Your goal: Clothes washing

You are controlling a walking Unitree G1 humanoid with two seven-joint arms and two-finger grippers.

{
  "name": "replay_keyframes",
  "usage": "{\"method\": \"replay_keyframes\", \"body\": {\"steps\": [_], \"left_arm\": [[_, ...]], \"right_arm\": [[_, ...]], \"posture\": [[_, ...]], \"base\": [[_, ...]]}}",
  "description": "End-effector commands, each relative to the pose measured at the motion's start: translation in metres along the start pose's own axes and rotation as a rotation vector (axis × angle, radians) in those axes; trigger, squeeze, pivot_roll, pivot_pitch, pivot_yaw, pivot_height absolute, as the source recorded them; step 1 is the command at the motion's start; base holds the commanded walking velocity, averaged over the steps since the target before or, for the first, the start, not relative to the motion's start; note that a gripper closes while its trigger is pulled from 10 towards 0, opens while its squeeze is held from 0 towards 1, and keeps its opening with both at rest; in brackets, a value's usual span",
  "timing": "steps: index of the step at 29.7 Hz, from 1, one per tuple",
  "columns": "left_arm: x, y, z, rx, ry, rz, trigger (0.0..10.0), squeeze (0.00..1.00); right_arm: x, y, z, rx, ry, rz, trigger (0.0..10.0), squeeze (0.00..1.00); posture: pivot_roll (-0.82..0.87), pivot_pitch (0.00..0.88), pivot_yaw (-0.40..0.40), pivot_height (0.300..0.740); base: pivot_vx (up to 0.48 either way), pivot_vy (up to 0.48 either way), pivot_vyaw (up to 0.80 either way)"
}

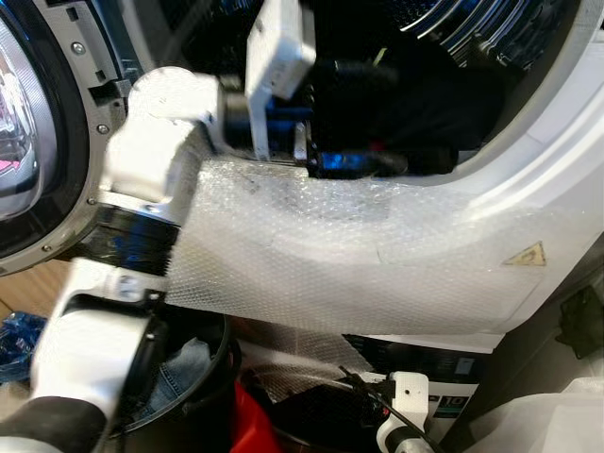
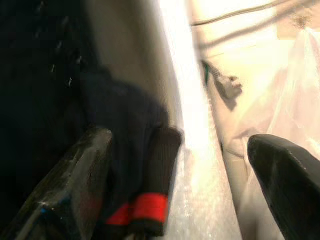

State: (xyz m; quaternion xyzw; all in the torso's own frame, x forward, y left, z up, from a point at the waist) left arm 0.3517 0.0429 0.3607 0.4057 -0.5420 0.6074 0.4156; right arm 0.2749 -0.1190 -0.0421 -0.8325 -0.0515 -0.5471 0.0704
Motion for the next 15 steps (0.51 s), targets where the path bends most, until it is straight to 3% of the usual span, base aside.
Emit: {"method": "replay_keyframes", "body": {"steps": [1, 5, 9, 12, 13, 15], "left_arm": [[0.013, -0.01, 0.0, 0.023, 0.032, -0.026, 10.0, 0.0], [0.009, -0.021, 0.0, 0.043, 0.069, -0.166, 10.0, 0.0], [0.009, -0.029, 0.001, 0.056, 0.065, -0.219, 10.0, 0.0], [0.005, -0.038, 0.003, 0.148, 0.017, -0.184, 10.0, 0.0], [-0.001, -0.045, 0.003, 0.225, -0.054, -0.142, 10.0, 0.0], [-0.005, -0.047, 0.002, 0.252, -0.086, -0.15, 10.0, 0.0]], "right_arm": [[-0.006, -0.007, -0.002, 0.014, -0.017, 0.004, 10.0, 0.0], [-0.008, -0.002, -0.005, -0.006, -0.02, 0.0, 10.0, 0.0], [-0.011, 0.001, -0.007, -0.014, -0.021, -0.002, 10.0, 0.0], [-0.012, 0.003, -0.008, -0.023, -0.023, -0.005, 10.0, 0.0], [-0.012, 0.005, -0.009, -0.028, -0.021, -0.005, 10.0, 0.0], [-0.012, 0.006, -0.009, -0.03, -0.02, -0.007, 10.0, 0.0]], "posture": [[-0.03, 0.0, 0.096, 0.74], [-0.06, 0.0, 0.104, 0.74], [-0.09, 0.0, 0.114, 0.74], [-0.1, 0.0, 0.12, 0.74], [-0.11, 0.0, 0.124, 0.74], [-0.11, 0.0, 0.124, 0.74]], "base": [[0.0, 0.0, 0.0], [0.0, 0.0, 0.0], [0.0, 0.0, 0.0], [0.0, 0.0, 0.0], [0.0, 0.0, 0.0], [0.0, 0.0, 0.0]]}}
Point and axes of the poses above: a point about 5 cm out from each wrist's last joint towards the gripper, its own z axis pointing out of the wrist towards the gripper, its own x axis along the axis of the wrist's last joint, y = z × x, the point moved 3 cm from there along z, pointing out of the wrist towards the gripper, and after that the axes turned 8 degrees about -z, right-handed, at the moved point
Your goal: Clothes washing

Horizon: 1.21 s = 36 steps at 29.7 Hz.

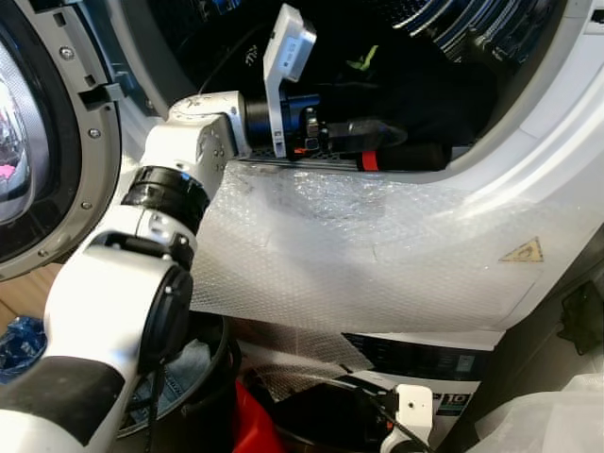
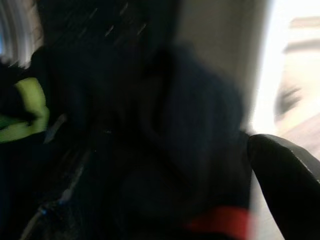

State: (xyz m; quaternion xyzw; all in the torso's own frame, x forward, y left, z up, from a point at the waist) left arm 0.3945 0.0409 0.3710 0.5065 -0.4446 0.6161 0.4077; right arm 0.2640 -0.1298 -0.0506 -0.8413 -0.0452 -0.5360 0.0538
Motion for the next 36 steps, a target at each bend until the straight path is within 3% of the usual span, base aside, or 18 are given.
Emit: {"method": "replay_keyframes", "body": {"steps": [1, 2, 6, 8, 12, 14, 18, 20, 25, 29, 31, 36], "left_arm": [[0.0, -0.004, -0.002, 0.036, -0.038, 0.024, 10.0, 0.0], [-0.016, -0.013, -0.004, 0.128, -0.168, 0.115, 10.0, 0.0], [-0.021, -0.02, -0.006, 0.211, -0.202, 0.147, 10.0, 0.0], [-0.014, -0.032, -0.009, 0.358, -0.136, 0.155, 10.0, 0.0], [-0.003, -0.037, -0.009, 0.446, -0.079, 0.17, 10.0, 0.0], [0.014, -0.045, -0.01, 0.584, -0.016, 0.215, 10.0, 0.0], [0.033, -0.05, -0.014, 0.705, 0.057, 0.241, 10.0, 0.0], [0.039, -0.056, -0.023, 0.794, 0.107, 0.213, 10.0, 0.0], [0.033, -0.066, -0.038, 0.921, 0.096, 0.21, 10.0, 0.0], [0.032, -0.06, -0.032, 0.801, 0.11, 0.186, 10.0, 0.0], [0.036, -0.056, -0.028, 0.736, 0.118, 0.214, 10.0, 0.0], [0.067, -0.033, -0.014, 0.5, 0.226, 0.288, 10.0, 0.0]], "right_arm": [[0.0, -0.004, -0.001, 0.005, 0.009, -0.002, 10.0, 0.0], [-0.001, -0.002, -0.003, -0.002, 0.013, -0.006, 10.0, 0.0], [-0.002, 0.001, -0.004, -0.012, 0.015, -0.009, 10.0, 0.0], [-0.004, 0.009, -0.007, -0.041, 0.017, -0.008, 10.0, 0.0], [-0.005, 0.015, -0.009, -0.051, 0.021, -0.014, 10.0, 0.0], [-0.007, 0.019, -0.012, -0.06, 0.021, -0.021, 10.0, 0.0], [-0.01, 0.021, -0.015, -0.059, 0.018, -0.032, 10.0, 0.0], [-0.011, 0.02, -0.016, -0.054, 0.018, -0.04, 10.0, 0.0], [-0.014, 0.02, -0.019, -0.056, 0.01, -0.047, 10.0, 0.0], [-0.017, 0.018, -0.019, -0.057, -0.003, -0.043, 10.0, 0.0], [-0.016, 0.016, -0.017, -0.054, -0.005, -0.04, 10.0, 0.0], [-0.013, 0.007, -0.013, -0.021, -0.009, -0.038, 10.0, 0.0]], "posture": [[-0.11, 0.0, 0.124, 0.74], [-0.14, 0.0, 0.132, 0.74], [-0.14, 0.0, 0.132, 0.74], [-0.19, 0.001, 0.143, 0.74], [-0.21, 0.007, 0.132, 0.74], [-0.22, 0.018, 0.129, 0.74], [-0.24, 0.022, 0.124, 0.74], [-0.25, 0.02, 0.12, 0.74], [-0.25, 0.0, 0.111, 0.74], [-0.23, 0.0, 0.105, 0.74], [-0.21, 0.0, 0.102, 0.74], [-0.16, 0.0, 0.094, 0.74]], "base": [[0.0, 0.0, 0.0], [0.0, 0.0, 0.0], [0.0, 0.0, 0.0], [0.0, 0.0, 0.0], [0.0, 0.0, 0.0], [0.0, 0.0, 0.0], [0.0, 0.0, 0.0], [0.0, 0.0, 0.0], [0.0, 0.0, 0.0], [0.0, 0.0, 0.0], [0.0, 0.0, 0.0], [0.0, 0.0, 0.0]]}}
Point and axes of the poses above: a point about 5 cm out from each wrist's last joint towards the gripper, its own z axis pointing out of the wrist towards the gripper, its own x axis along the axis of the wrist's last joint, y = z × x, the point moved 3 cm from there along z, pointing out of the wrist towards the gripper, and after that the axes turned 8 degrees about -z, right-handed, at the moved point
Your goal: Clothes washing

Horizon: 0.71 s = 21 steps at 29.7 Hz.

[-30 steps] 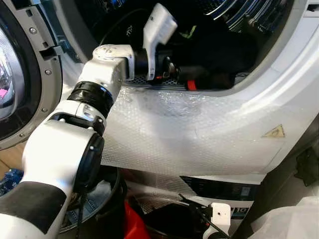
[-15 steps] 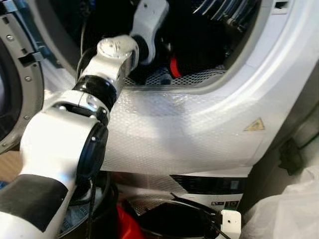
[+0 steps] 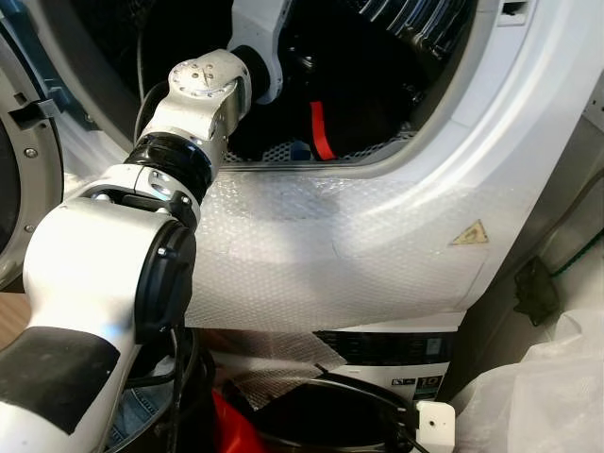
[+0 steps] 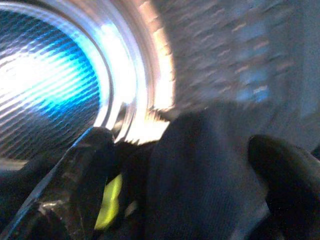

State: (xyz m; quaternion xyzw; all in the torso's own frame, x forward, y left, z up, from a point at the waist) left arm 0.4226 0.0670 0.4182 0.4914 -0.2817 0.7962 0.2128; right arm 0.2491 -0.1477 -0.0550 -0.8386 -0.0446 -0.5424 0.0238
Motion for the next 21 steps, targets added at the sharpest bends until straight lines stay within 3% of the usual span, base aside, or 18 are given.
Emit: {"method": "replay_keyframes", "body": {"steps": [1, 4, 5, 7, 8, 11, 12, 14, 15, 16, 17, 18, 20, 21], "left_arm": [[0.028, 0.011, 0.001, -0.151, 0.101, 0.029, 10.0, 0.0], [0.029, 0.031, -0.005, -0.371, 0.131, 0.077, 10.0, 0.0], [0.03, 0.033, -0.007, -0.389, 0.144, 0.081, 10.0, 0.0], [0.031, 0.032, -0.009, -0.38, 0.171, 0.094, 10.0, 0.0], [0.029, 0.026, -0.011, -0.304, 0.189, 0.099, 10.0, 0.0], [0.011, 0.03, -0.02, -0.204, 0.192, 0.229, 10.0, 0.0], [0.007, 0.032, -0.023, -0.206, 0.192, 0.232, 10.0, 0.0], [-0.01, 0.048, -0.032, -0.239, 0.178, 0.214, 10.0, 0.0], [-0.025, 0.067, -0.043, -0.229, 0.191, 0.152, 10.0, 0.0], [-0.025, 0.067, -0.043, -0.229, 0.191, 0.152, 10.0, 0.0], [-0.034, 0.093, -0.056, -0.291, 0.212, 0.249, 10.0, 0.0], [-0.034, 0.093, -0.056, -0.291, 0.212, 0.249, 10.0, 0.0], [-0.039, 0.111, -0.068, -0.235, 0.234, 0.178, 10.0, 0.0], [-0.039, 0.115, -0.071, -0.215, 0.242, 0.189, 10.0, 0.0]], "right_arm": [[-0.001, -0.011, 0.002, 0.038, -0.018, -0.006, 10.0, 0.0], [0.002, -0.017, 0.005, 0.055, -0.017, -0.007, 10.0, 0.0], [0.003, -0.017, 0.006, 0.058, -0.016, -0.007, 10.0, 0.0], [0.004, -0.019, 0.007, 0.061, -0.016, -0.008, 10.0, 0.0], [0.004, -0.02, 0.008, 0.062, -0.018, -0.01, 10.0, 0.0], [0.005, -0.018, 0.009, 0.049, -0.02, -0.003, 10.0, 0.0], [0.005, -0.018, 0.009, 0.048, -0.022, -0.001, 10.0, 0.0], [0.006, -0.018, 0.01, 0.045, -0.028, -0.001, 10.0, 0.0], [0.008, -0.02, 0.013, 0.048, -0.027, -0.005, 10.0, 0.0], [0.008, -0.02, 0.013, 0.048, -0.027, -0.005, 10.0, 0.0], [0.012, -0.021, 0.015, 0.049, -0.021, 0.001, 10.0, 0.0], [0.012, -0.021, 0.015, 0.049, -0.021, 0.001, 10.0, 0.0], [0.015, -0.024, 0.018, 0.061, -0.021, -0.007, 10.0, 0.0], [0.016, -0.025, 0.019, 0.062, -0.022, -0.007, 10.0, 0.0]], "posture": [[-0.15, 0.0, 0.089, 0.74], [-0.14, 0.0, 0.096, 0.74], [-0.14, 0.0, 0.096, 0.74], [-0.14, 0.0, 0.103, 0.74], [-0.13, 0.0, 0.111, 0.74], [-0.11, 0.0, 0.118, 0.74], [-0.11, 0.0, 0.118, 0.74], [-0.11, 0.0, 0.121, 0.74], [-0.09, 0.0, 0.125, 0.74], [-0.09, 0.0, 0.125, 0.74], [-0.08, 0.0, 0.13, 0.74], [-0.08, 0.0, 0.13, 0.74], [-0.06, 0.0, 0.132, 0.74], [-0.06, 0.0, 0.132, 0.74]], "base": [[0.0, 0.0, 0.0], [0.0, 0.0, 0.0], [0.0, 0.0, 0.0], [0.0, 0.0, 0.0], [0.0, 0.0, 0.0], [0.0, 0.0, 0.0], [0.0, 0.0, 0.0], [0.0, 0.0, 0.0], [0.0, 0.0, 0.0], [0.0, 0.0, 0.0], [0.0, 0.0, 0.0], [0.0, 0.0, 0.0], [0.0, 0.0, 0.0], [0.0, 0.0, 0.0]]}}
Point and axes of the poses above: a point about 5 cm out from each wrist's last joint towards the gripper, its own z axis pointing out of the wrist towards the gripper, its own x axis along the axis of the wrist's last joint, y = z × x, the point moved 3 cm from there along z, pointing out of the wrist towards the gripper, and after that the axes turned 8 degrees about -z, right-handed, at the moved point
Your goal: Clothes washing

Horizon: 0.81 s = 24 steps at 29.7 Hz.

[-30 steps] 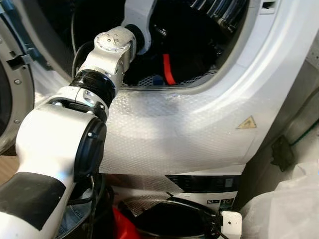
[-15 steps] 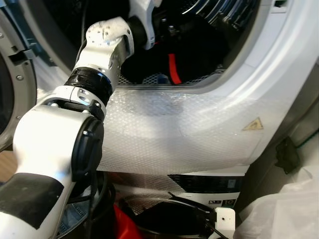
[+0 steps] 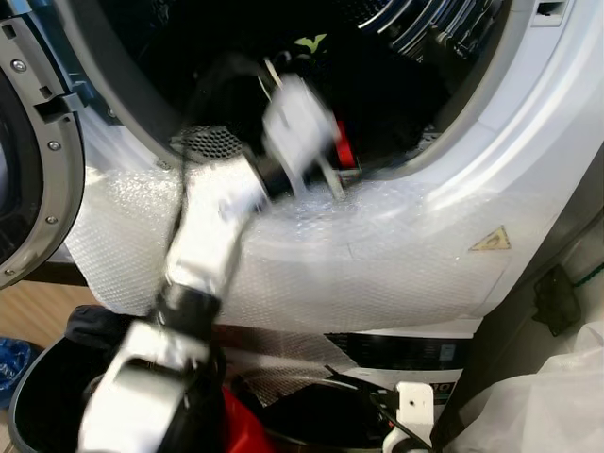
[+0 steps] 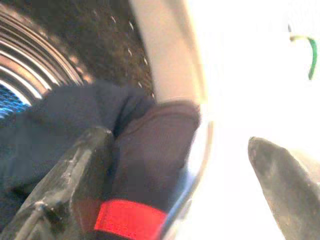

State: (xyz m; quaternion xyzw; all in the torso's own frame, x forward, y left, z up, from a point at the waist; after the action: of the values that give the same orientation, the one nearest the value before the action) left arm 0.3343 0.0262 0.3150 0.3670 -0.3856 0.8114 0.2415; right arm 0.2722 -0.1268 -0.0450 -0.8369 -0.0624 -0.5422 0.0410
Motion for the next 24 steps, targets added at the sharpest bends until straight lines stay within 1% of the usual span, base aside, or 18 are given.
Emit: {"method": "replay_keyframes", "body": {"steps": [1, 3, 7, 9, 10, 11, 12, 13, 14, 16, 19, 20, 21, 22, 24], "left_arm": [[0.02, 0.009, 0.001, 0.032, 0.047, 0.1, 10.0, 0.0], [0.022, 0.01, 0.001, 0.095, 0.05, 0.088, 10.0, 0.0], [0.032, 0.005, -0.004, 0.247, 0.054, 0.075, 10.0, 0.0], [0.044, -0.004, -0.009, 0.329, 0.069, 0.101, 10.0, 0.0], [0.044, -0.004, -0.009, 0.329, 0.069, 0.101, 10.0, 0.0], [0.049, -0.014, -0.018, 0.419, 0.048, 0.08, 10.0, 0.0], [0.048, -0.017, -0.022, 0.451, 0.033, 0.057, 10.0, 0.0], [0.047, -0.022, -0.026, 0.48, 0.014, 0.057, 10.0, 0.0], [0.045, -0.026, -0.028, 0.495, -0.014, 0.072, 10.0, 0.0], [0.047, -0.032, -0.031, 0.525, -0.037, 0.095, 10.0, 0.0], [0.048, -0.051, -0.038, 0.641, -0.076, 0.043, 10.0, 0.0], [0.038, -0.058, -0.041, 0.671, -0.132, -0.021, 10.0, 0.0], [0.038, -0.058, -0.041, 0.671, -0.132, -0.021, 10.0, 0.0], [0.029, -0.06, -0.044, 0.686, -0.197, -0.055, 10.0, 0.0], [0.021, -0.06, -0.048, 0.693, -0.25, -0.099, 10.0, 0.0]], "right_arm": [[-0.003, -0.007, 0.001, 0.019, -0.028, 0.004, 10.0, 0.0], [-0.001, -0.012, 0.003, 0.035, -0.032, 0.003, 10.0, 0.0], [0.005, -0.021, 0.007, 0.079, -0.028, -0.037, 10.0, 0.0], [0.009, -0.021, 0.01, 0.079, -0.025, -0.039, 10.0, 0.0], [0.009, -0.021, 0.01, 0.079, -0.025, -0.039, 10.0, 0.0], [0.013, -0.02, 0.014, 0.077, -0.024, -0.036, 10.0, 0.0], [0.015, -0.02, 0.014, 0.078, -0.024, -0.036, 10.0, 0.0], [0.015, -0.021, 0.015, 0.086, -0.024, -0.04, 10.0, 0.0], [0.015, -0.023, 0.015, 0.095, -0.025, -0.046, 10.0, 0.0], [0.015, -0.025, 0.015, 0.109, -0.029, -0.055, 10.0, 0.0], [0.014, -0.026, 0.015, 0.124, -0.039, -0.072, 10.0, 0.0], [0.014, -0.027, 0.016, 0.125, -0.04, -0.076, 10.0, 0.0], [0.014, -0.027, 0.016, 0.125, -0.04, -0.076, 10.0, 0.0], [0.015, -0.027, 0.016, 0.126, -0.041, -0.079, 10.0, 0.0], [0.015, -0.027, 0.016, 0.127, -0.041, -0.08, 10.0, 0.0]], "posture": [[-0.03, 0.0, 0.125, 0.74], [-0.02, 0.0, 0.125, 0.74], [-0.01, 0.0, 0.125, 0.74], [0.0, 0.0, 0.122, 0.74], [0.0, 0.0, 0.122, 0.74], [0.04, 0.0, 0.111, 0.74], [0.04, 0.0, 0.111, 0.74], [0.06, 0.0, 0.104, 0.74], [0.06, 0.0, 0.102, 0.74], [0.07, 0.0, 0.095, 0.74], [0.08, 0.0, 0.08, 0.74], [0.08, 0.0, 0.08, 0.74], [0.08, 0.0, 0.08, 0.74], [0.08, 0.0, 0.083, 0.74], [0.07, 0.0, 0.085, 0.74]], "base": [[0.0, 0.0, 0.0], [0.0, 0.0, 0.0], [0.0, 0.0, 0.0], [0.0, 0.0, 0.0], [0.0, 0.0, 0.0], [0.0, 0.0, 0.0], [0.0, 0.0, 0.0], [0.0, 0.0, 0.0], [0.0, 0.0, 0.0], [0.0, 0.0, 0.0], [0.0, 0.0, 0.0], [0.0, 0.0, 0.0], [0.0, 0.0, 0.0], [0.0, 0.0, 0.0], [0.0, 0.0, 0.0]]}}
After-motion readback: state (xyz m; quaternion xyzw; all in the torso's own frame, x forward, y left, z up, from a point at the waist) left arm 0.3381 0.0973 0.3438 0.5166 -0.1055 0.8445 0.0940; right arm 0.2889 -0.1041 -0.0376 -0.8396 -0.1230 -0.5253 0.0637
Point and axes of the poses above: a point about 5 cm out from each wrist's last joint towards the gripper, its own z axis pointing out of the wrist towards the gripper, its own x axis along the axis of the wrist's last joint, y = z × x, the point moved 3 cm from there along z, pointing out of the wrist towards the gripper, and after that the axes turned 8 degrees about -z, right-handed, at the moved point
